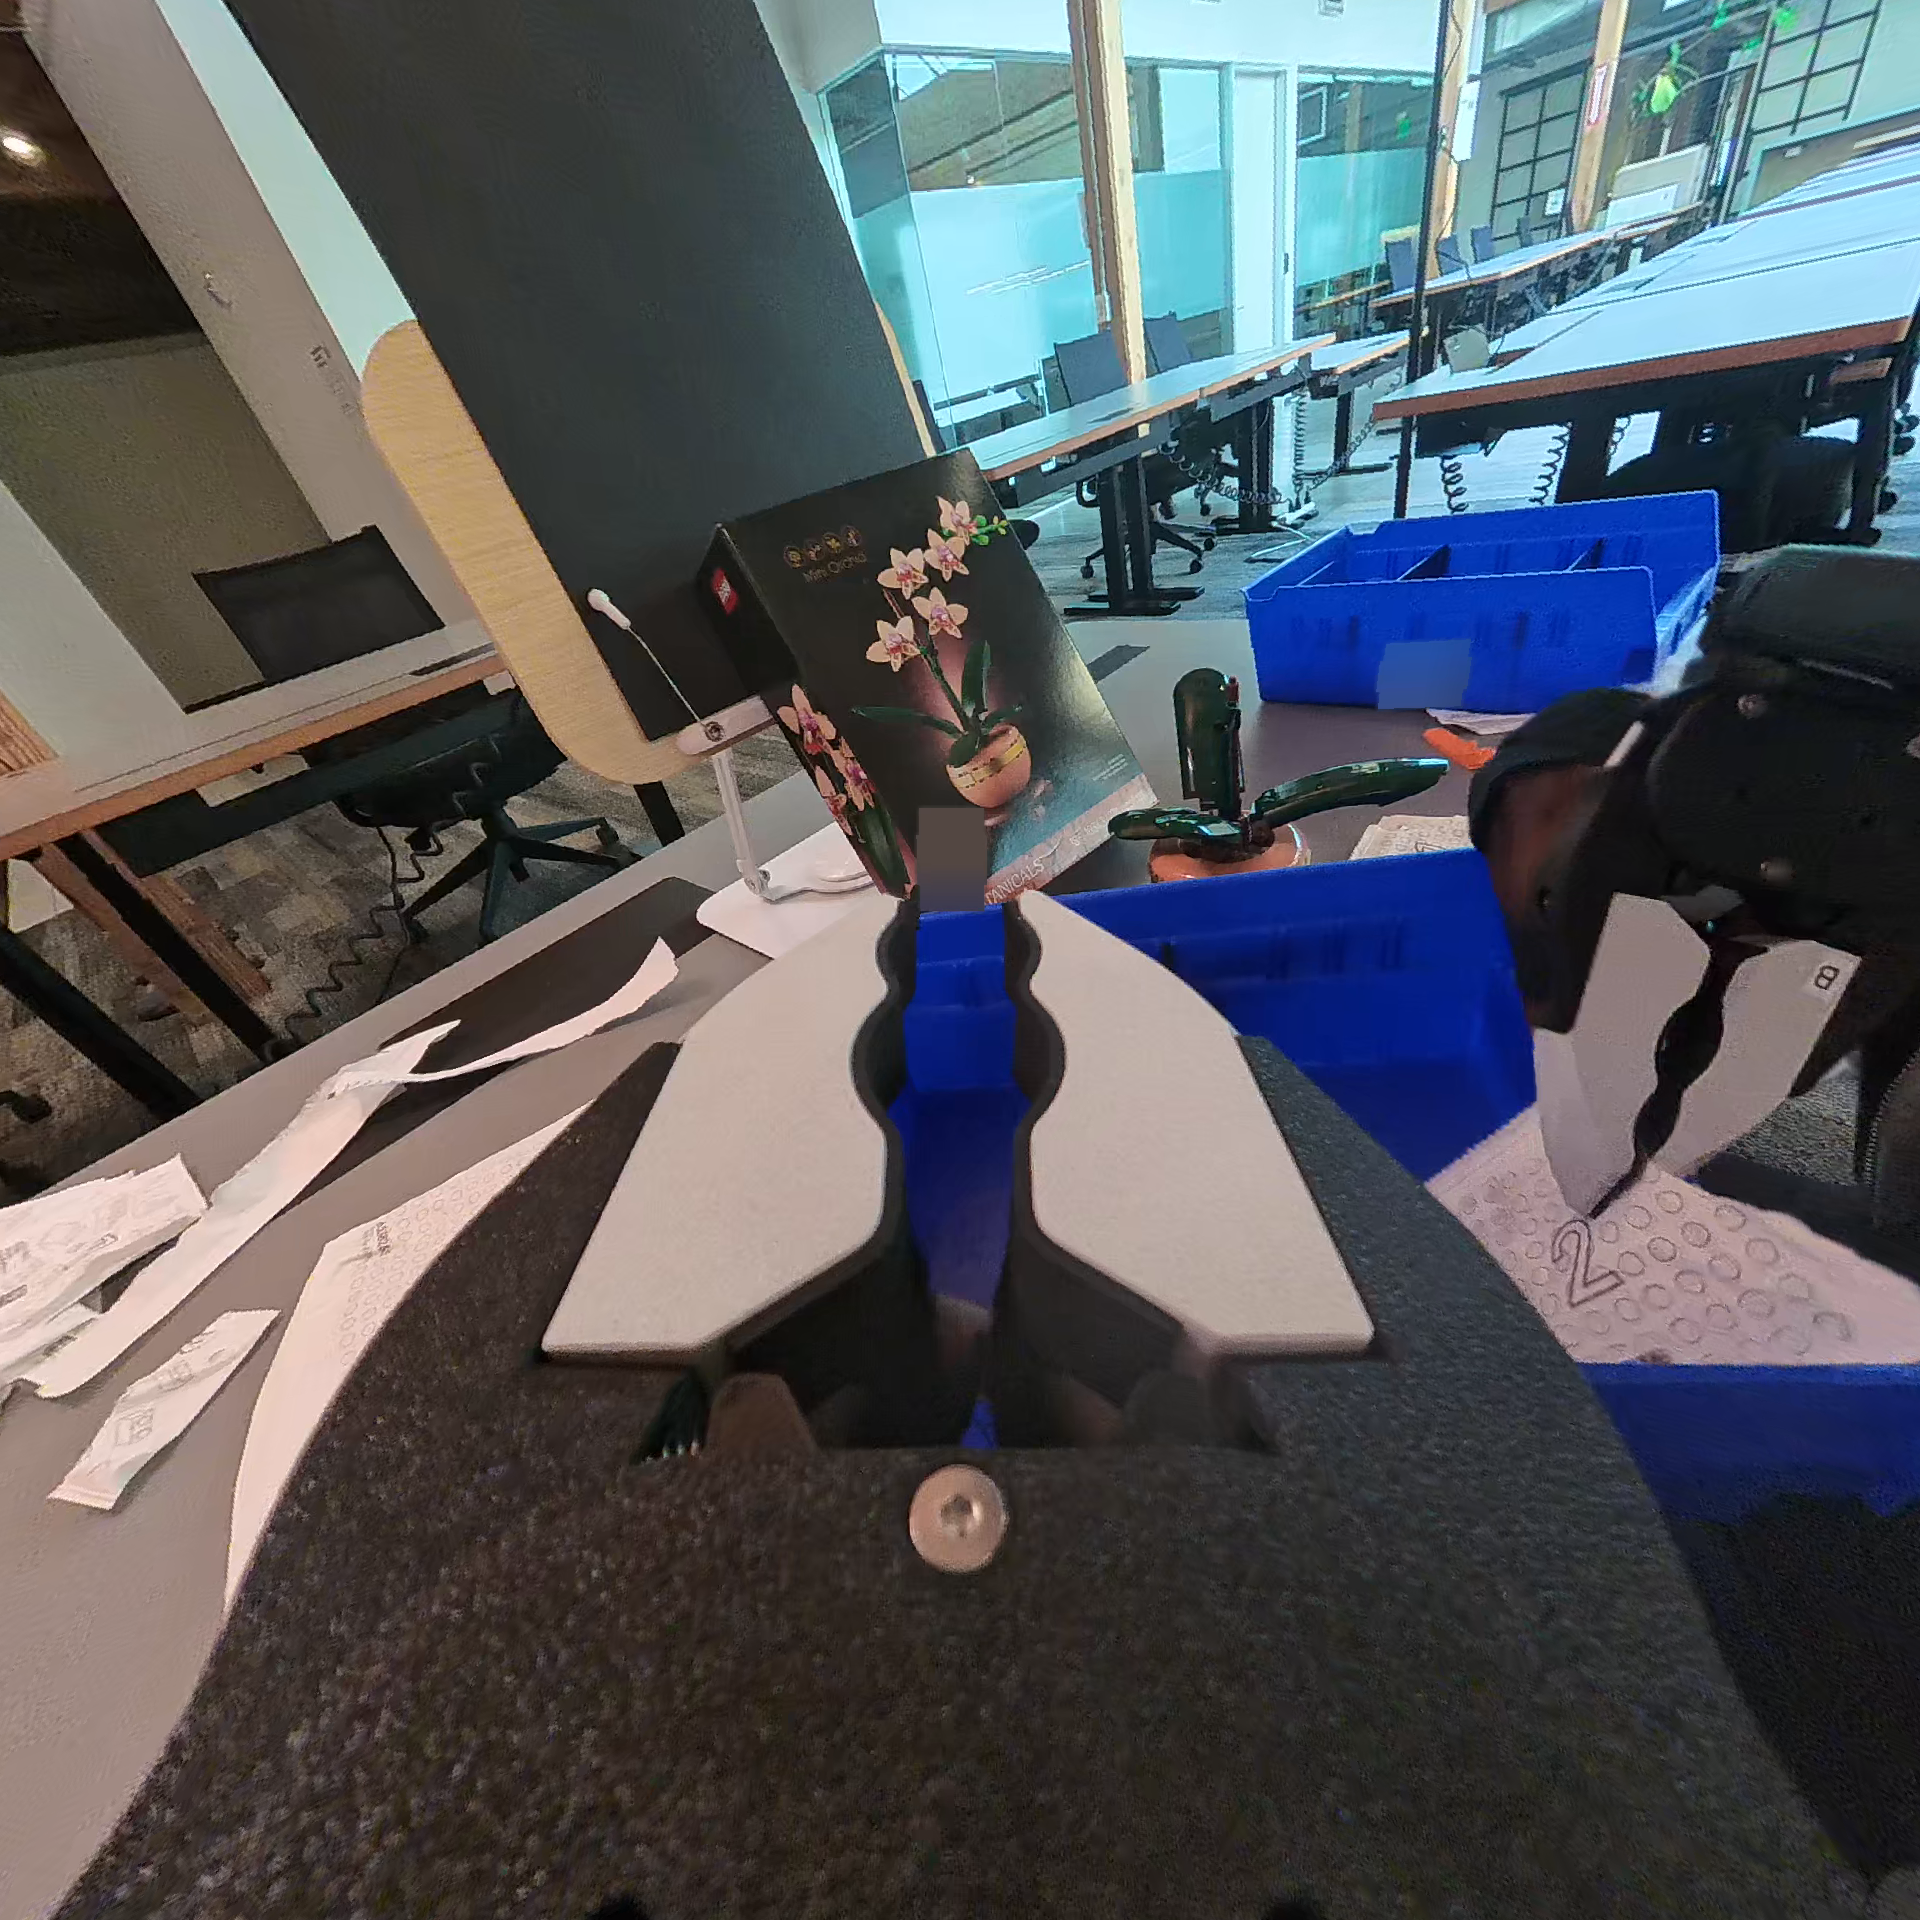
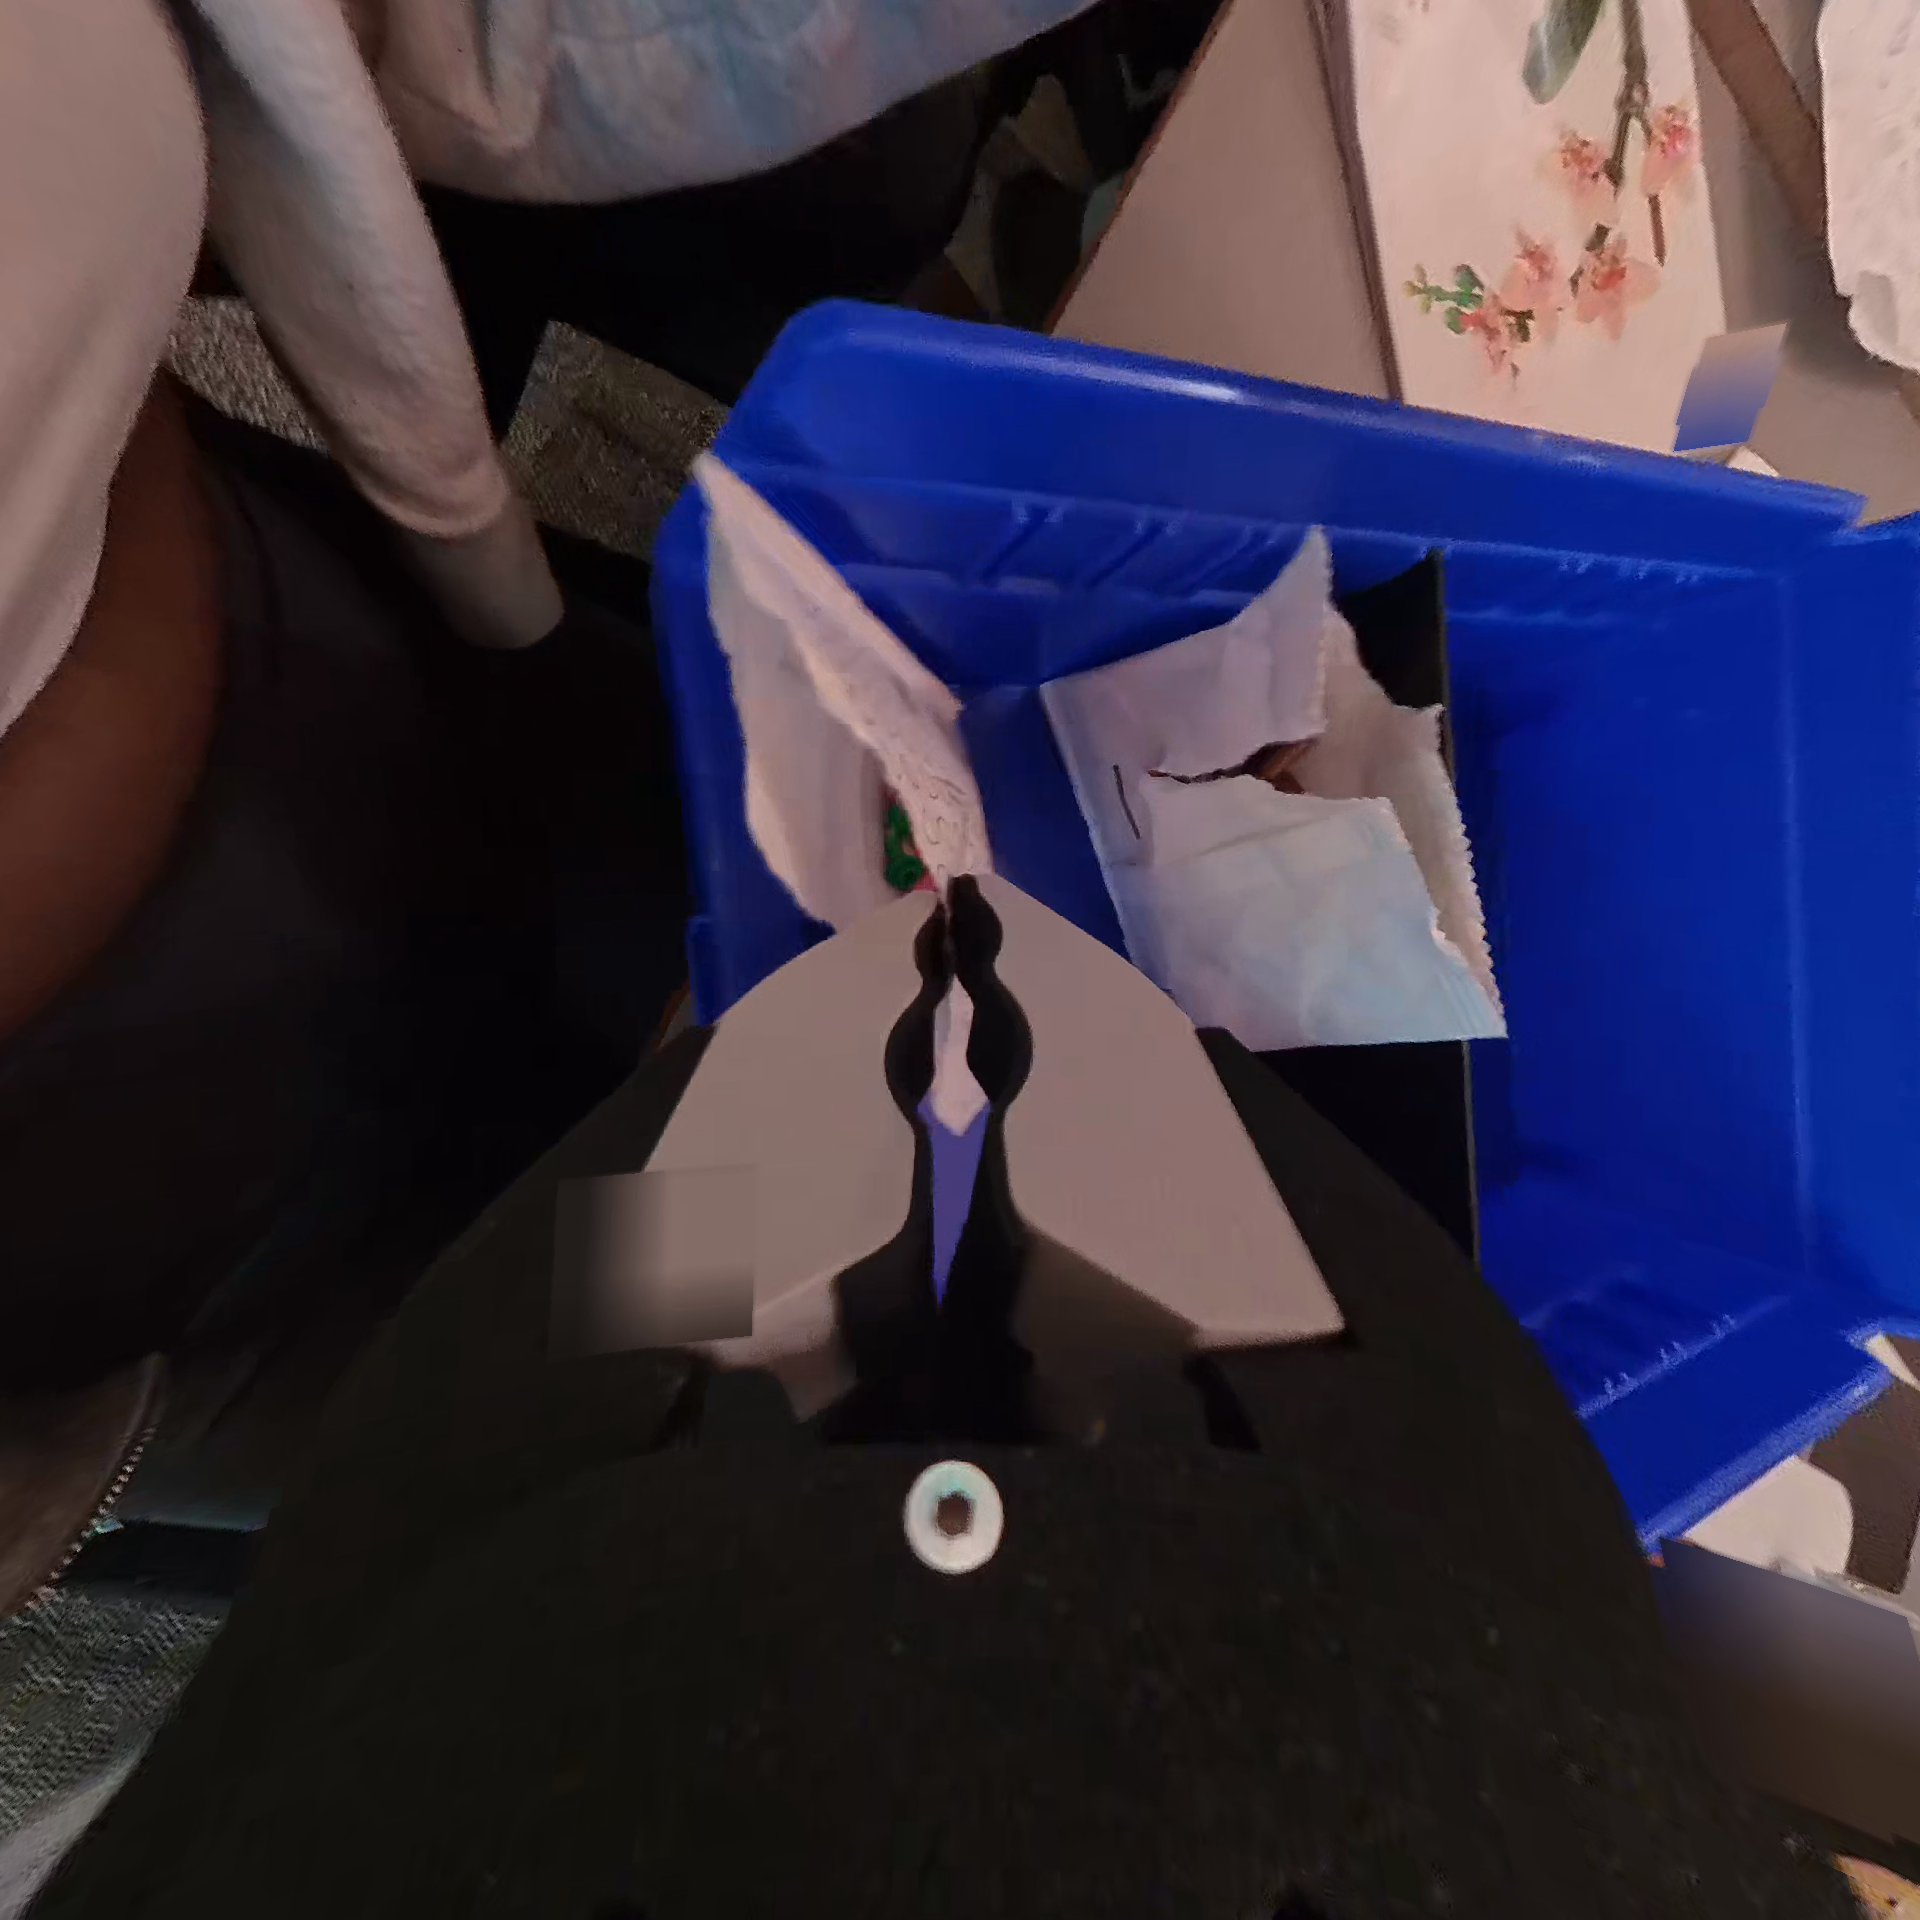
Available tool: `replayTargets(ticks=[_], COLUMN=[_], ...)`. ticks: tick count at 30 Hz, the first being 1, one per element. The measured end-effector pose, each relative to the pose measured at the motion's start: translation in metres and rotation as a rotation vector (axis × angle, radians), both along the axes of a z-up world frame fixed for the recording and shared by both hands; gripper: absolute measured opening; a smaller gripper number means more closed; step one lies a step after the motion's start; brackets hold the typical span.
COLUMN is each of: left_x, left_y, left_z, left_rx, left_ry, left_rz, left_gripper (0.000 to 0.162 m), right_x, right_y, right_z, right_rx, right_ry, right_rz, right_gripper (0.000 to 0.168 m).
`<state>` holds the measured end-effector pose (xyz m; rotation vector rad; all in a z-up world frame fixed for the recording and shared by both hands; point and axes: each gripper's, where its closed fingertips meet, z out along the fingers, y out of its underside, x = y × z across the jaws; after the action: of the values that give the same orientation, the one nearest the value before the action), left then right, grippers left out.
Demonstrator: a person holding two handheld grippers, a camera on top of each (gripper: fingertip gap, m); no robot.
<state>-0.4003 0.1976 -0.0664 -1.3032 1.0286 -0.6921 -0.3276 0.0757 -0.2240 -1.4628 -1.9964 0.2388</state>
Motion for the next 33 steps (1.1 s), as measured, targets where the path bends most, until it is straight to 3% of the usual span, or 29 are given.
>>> replayTargets(ticks=[6,11,16,21,27,33], left_x=[-0.001,-0.003,-0.003,-0.006,-0.004,0.006], left_y=[-0.001,-0.002,-0.002,-0.002,-0.006,-0.019], left_z=[0.001,0.001,0.000,0.002,0.011,0.020], left_rx=[0.010,0.010,0.018,0.018,0.044,0.082], left_ry=[0.009,0.006,0.019,0.016,0.011,0.011], left_rz=[0.008,0.005,0.008,0.022,0.056,0.036], left_gripper=[0.016,0.016,0.017,0.019,0.021,0.021], right_x=[0.001,0.001,0.000,0.018,0.086,0.219], right_y=[0.015,0.020,0.025,0.018,0.005,-0.001], right_z=[0.030,0.028,0.029,0.070,0.114,0.118], right_rx=[-0.232,-0.419,-0.438,-0.440,-0.405,-0.330], right_ry=[0.079,0.041,0.023,0.150,0.252,0.226], right_rz=[-0.150,-0.251,-0.269,-0.283,-0.429,-0.847], right_gripper=[0.000,0.001,0.001,0.001,0.000,0.000])
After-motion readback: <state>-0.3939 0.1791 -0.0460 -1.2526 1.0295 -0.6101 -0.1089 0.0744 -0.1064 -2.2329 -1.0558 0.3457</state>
